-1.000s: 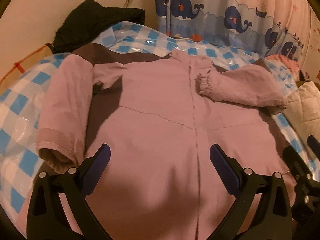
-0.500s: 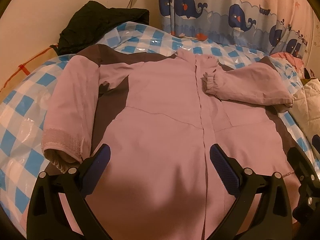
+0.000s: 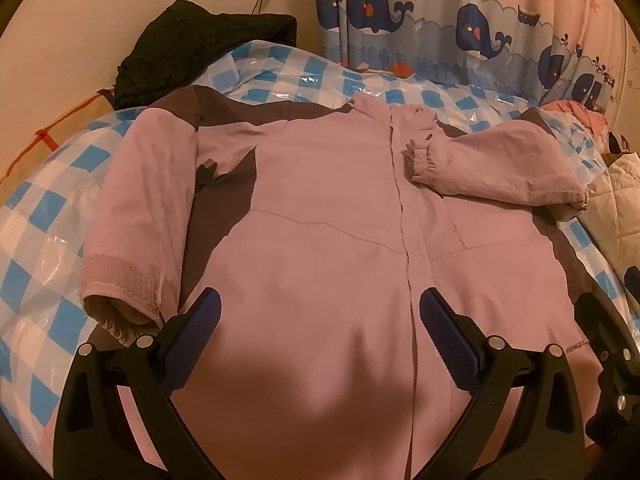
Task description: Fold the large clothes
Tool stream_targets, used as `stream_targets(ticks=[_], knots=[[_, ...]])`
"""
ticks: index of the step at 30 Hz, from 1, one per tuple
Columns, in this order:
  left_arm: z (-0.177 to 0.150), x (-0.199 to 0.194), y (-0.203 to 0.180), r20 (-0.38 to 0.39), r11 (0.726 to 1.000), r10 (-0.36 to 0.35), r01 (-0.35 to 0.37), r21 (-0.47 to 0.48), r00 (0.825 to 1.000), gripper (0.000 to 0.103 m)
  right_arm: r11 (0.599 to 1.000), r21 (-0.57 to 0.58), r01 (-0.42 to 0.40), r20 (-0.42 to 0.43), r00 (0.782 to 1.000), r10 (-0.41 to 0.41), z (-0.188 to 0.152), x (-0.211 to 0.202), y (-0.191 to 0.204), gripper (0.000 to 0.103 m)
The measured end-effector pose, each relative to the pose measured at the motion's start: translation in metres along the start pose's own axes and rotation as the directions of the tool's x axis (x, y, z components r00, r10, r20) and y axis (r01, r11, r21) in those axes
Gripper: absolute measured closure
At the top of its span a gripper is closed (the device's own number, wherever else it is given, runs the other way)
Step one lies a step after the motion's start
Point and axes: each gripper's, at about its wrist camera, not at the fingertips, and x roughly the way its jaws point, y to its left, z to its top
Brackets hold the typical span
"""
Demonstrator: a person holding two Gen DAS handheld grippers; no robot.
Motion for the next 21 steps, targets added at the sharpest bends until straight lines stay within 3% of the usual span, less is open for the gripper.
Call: stream_targets(ticks=[13, 18, 21], knots=[[0.0, 0.002, 0.002, -0.006, 1.0, 0.004, -0.004, 0.002, 1.0, 0.007, 1.0, -0.012, -0.008, 0.004, 1.0, 0.008, 0.001, -0.001, 0.002, 0.006], [0.005, 0.004, 0.008, -0.011, 1.0, -0.002, 0.002, -0.028, 1.0, 0.007, 0.99, -0.102, 0.1, 0.115, 0.99, -0.088, 0.014, -0.014, 0.002, 0.006], [0.008, 0.006, 0.016, -0.016, 0.998, -0.008, 0.007, -0.063, 1.0, 0.007, 0.969, -0.189, 0.16, 0.146, 0.98, -0.133, 0.034, 0.003, 0.0, 0.006]])
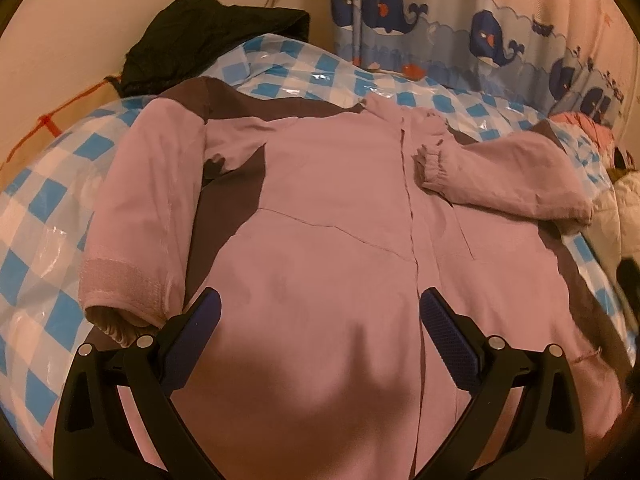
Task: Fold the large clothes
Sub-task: 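Grasp the pink jacket sleeve cuff with the right gripper and lift it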
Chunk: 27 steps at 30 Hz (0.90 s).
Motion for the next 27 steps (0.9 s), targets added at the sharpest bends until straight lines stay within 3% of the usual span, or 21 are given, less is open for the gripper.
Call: stream_targets(ticks=[2, 4, 8, 13, 17, 21, 23, 25, 26, 27], knots=[[0.001, 0.001, 0.004, -0.009, 1.0, -0.012, 0.012, -0.018, 1.0, 0.007, 0.995, -0.096, 0.018, -0.018, 1.0, -0.02, 0.016, 0.025, 0.006, 0.006], [0.002, 0.001, 0.005, -0.012, 1.0, -0.018, 0.018, -0.021, 1.0, 0.007, 0.966, -0.257, 0.02, -0.063, 0.997, -0.037, 0.035, 0.065, 0.026, 0.006], [0.004, 0.003, 0.008, -0.019, 1.0, -0.019, 0.018, -0.026, 1.0, 0.007, 0.903, -0.429, -0.023, -0.151, 0.987, -0.046, 0.057, 0.137, 0.057, 0.006], [0.005, 0.004, 0.01, -0.027, 0.999, -0.026, 0.025, -0.027, 0.999, 0.007, 0.901, -0.407, -0.149, -0.311, 0.95, 0.016, 0.055, 0.207, 0.07, 0.006], [0.004, 0.005, 0.011, -0.036, 0.999, -0.036, 0.035, -0.02, 0.999, 0.007, 0.912, -0.373, -0.171, -0.392, 0.92, 0.012, 0.044, 0.249, 0.07, 0.006], [0.003, 0.007, 0.009, -0.048, 0.999, -0.038, 0.038, -0.014, 0.998, 0.007, 0.89, -0.395, -0.228, -0.472, 0.881, 0.016, 0.028, 0.277, 0.072, 0.006], [0.002, 0.011, 0.007, -0.055, 0.999, -0.035, 0.035, -0.014, 0.998, 0.007, 0.884, -0.397, -0.248, -0.485, 0.874, 0.027, 0.023, 0.285, 0.072, 0.006], [0.001, 0.015, 0.005, -0.07, 0.999, -0.044, 0.043, -0.015, 0.997, 0.007, 0.901, -0.342, -0.267, -0.501, 0.863, 0.065, 0.023, 0.292, 0.065, 0.015], [0.0, 0.016, 0.003, -0.075, 0.999, -0.049, 0.049, -0.011, 0.996, 0.007, 0.919, -0.281, -0.279, -0.521, 0.848, 0.098, 0.026, 0.297, 0.059, 0.039], [0.0, 0.018, 0.001, -0.077, 0.999, -0.046, 0.046, -0.002, 0.996, 0.007, 0.936, -0.243, -0.253, -0.521, 0.848, 0.094, 0.03, 0.3, 0.052, 0.065]])
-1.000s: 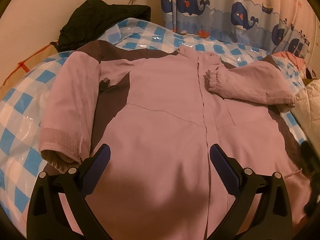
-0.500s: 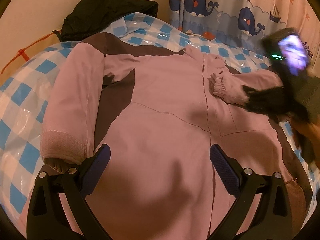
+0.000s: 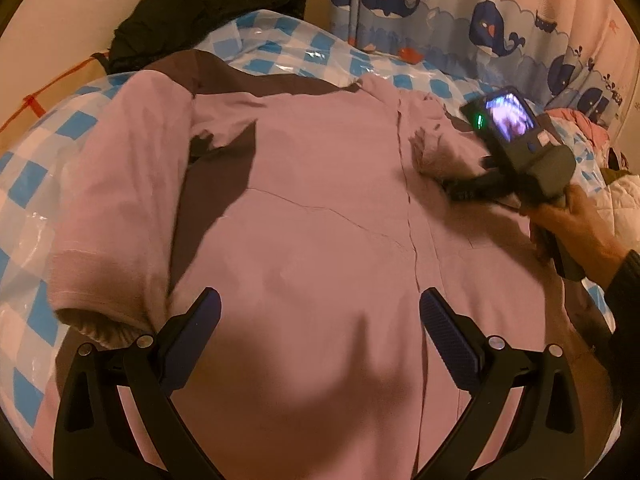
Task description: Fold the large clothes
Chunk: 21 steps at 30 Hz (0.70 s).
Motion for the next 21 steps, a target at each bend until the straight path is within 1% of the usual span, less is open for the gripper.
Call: stream_targets(ticks=[2, 3, 5, 7, 8, 9, 10, 11, 13, 14, 15, 16, 17, 18, 19, 20, 21], knots=[[-0.001, 0.003, -0.004, -0.004, 1.0, 0.01, -0.01, 0.017, 1.0, 0.007, 0.998, 0.065, 0.001, 0.032, 0.999, -0.003, 0.003, -0.008, -0.015, 0.08], [-0.002, 0.004, -0.006, -0.009, 1.0, 0.009, -0.009, 0.02, 1.0, 0.007, 0.994, 0.112, -0.007, 0.066, 0.998, -0.001, 0.004, -0.018, -0.029, 0.082], [-0.002, 0.006, -0.008, -0.016, 1.0, 0.009, -0.009, 0.025, 1.0, 0.007, 0.982, 0.185, -0.033, 0.127, 0.992, 0.01, 0.004, -0.037, -0.051, 0.084], [-0.003, 0.006, -0.01, -0.015, 0.999, 0.008, -0.007, 0.034, 1.0, 0.007, 0.948, 0.304, -0.094, 0.236, 0.971, 0.02, -0.003, -0.073, -0.094, 0.084], [-0.003, 0.006, -0.011, -0.01, 0.999, 0.013, -0.013, 0.043, 1.0, 0.007, 0.916, 0.379, -0.13, 0.306, 0.952, 0.009, -0.011, -0.099, -0.127, 0.084], [-0.003, 0.005, -0.011, -0.007, 0.999, 0.02, -0.02, 0.051, 1.0, 0.007, 0.895, 0.421, -0.147, 0.342, 0.94, -0.007, -0.018, -0.116, -0.148, 0.084], [-0.004, 0.006, -0.012, -0.006, 0.998, 0.027, -0.027, 0.055, 1.0, 0.007, 0.858, 0.487, -0.163, 0.387, 0.921, -0.045, -0.032, -0.141, -0.185, 0.084], [-0.005, 0.007, -0.012, -0.007, 0.998, 0.029, -0.029, 0.055, 1.0, 0.007, 0.834, 0.525, -0.172, 0.406, 0.911, -0.068, -0.041, -0.155, -0.205, 0.084], [-0.005, 0.009, -0.012, -0.01, 0.998, 0.033, -0.033, 0.054, 0.999, 0.007, 0.734, 0.645, -0.213, 0.448, 0.884, -0.137, -0.077, -0.19, -0.271, 0.084], [-0.005, 0.011, -0.012, -0.011, 0.998, 0.038, -0.037, 0.055, 0.999, 0.007, 0.688, 0.69, -0.225, 0.454, 0.875, -0.17, -0.096, -0.202, -0.298, 0.084], [-0.005, 0.013, -0.013, -0.011, 0.998, 0.039, -0.038, 0.055, 0.999, 0.007, 0.633, 0.742, -0.221, 0.444, 0.87, -0.216, -0.121, -0.213, -0.33, 0.084], [-0.006, 0.014, -0.014, -0.01, 0.998, 0.039, -0.038, 0.055, 0.999, 0.007, 0.593, 0.778, -0.206, 0.422, 0.871, -0.251, -0.143, -0.22, -0.351, 0.084], [-0.006, 0.015, -0.016, -0.008, 0.998, 0.042, -0.042, 0.057, 0.999, 0.007, 0.545, 0.817, -0.19, 0.391, 0.876, -0.281, -0.167, -0.223, -0.37, 0.084], [-0.006, 0.016, -0.017, -0.006, 0.997, 0.045, -0.044, 0.058, 0.999, 0.007, 0.499, 0.847, -0.184, 0.366, 0.883, -0.294, -0.186, -0.223, -0.383, 0.082], [-0.006, 0.016, -0.019, -0.005, 0.997, 0.045, -0.045, 0.059, 0.999, 0.007, 0.438, 0.882, -0.173, 0.326, 0.895, -0.304, -0.212, -0.222, -0.395, 0.08], [-0.005, 0.018, -0.021, -0.004, 0.997, 0.043, -0.043, 0.061, 0.999, 0.007, 0.375, 0.914, -0.155, 0.284, 0.905, -0.317, -0.237, -0.221, -0.404, 0.067], [-0.005, 0.018, -0.024, -0.004, 0.997, 0.042, -0.042, 0.066, 0.999, 0.007, 0.323, 0.939, -0.121, 0.234, 0.911, -0.34, -0.257, -0.224, -0.407, 0.044]])
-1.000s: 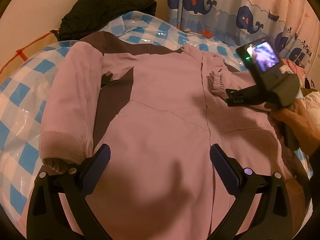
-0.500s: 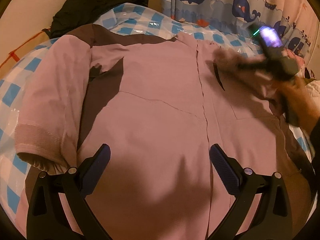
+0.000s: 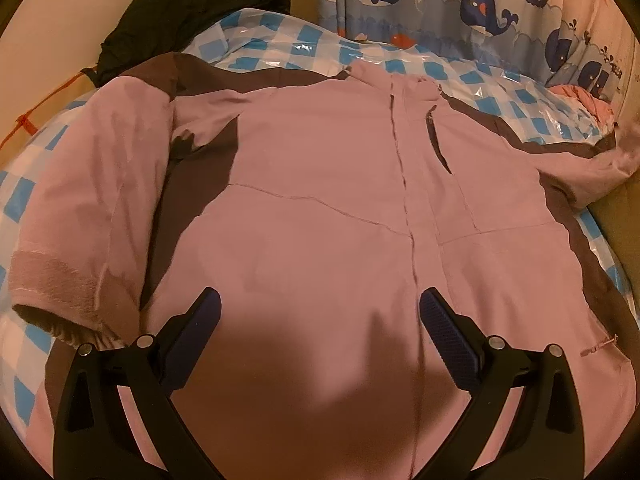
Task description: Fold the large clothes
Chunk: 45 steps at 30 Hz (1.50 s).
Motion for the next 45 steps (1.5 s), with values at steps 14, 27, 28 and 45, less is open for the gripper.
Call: stream_targets(ticks=[14, 27, 28, 45], knots=[[-0.04, -0.097, 0.049, 0.28, 0.894, 0.429, -0.448, 0.003, 0.859, 0.007, 0.823, -0.075, -0.564, -0.146, 0.822, 0.55, -0.21, -0.137, 0.079, 0.012], [0.056, -0.044, 0.138, 0.14, 0.911, 0.365, -0.384, 0.147, 0.92, 0.086, 0.782, 0.078, -0.618, -0.517, 0.646, 0.562, -0.384, -0.076, 0.157, 0.012], [0.065, -0.051, 0.147, 0.161, 0.905, 0.376, -0.399, 0.149, 0.912, 0.087, 0.786, 0.083, -0.613, -0.516, 0.649, 0.56, -0.382, -0.07, 0.156, 0.012], [0.218, -0.069, 0.403, 0.018, 0.83, 0.495, -0.466, -0.305, 0.869, 0.016, 0.764, -0.074, -0.641, -0.607, 0.637, 0.476, -0.397, -0.081, 0.163, 0.012]])
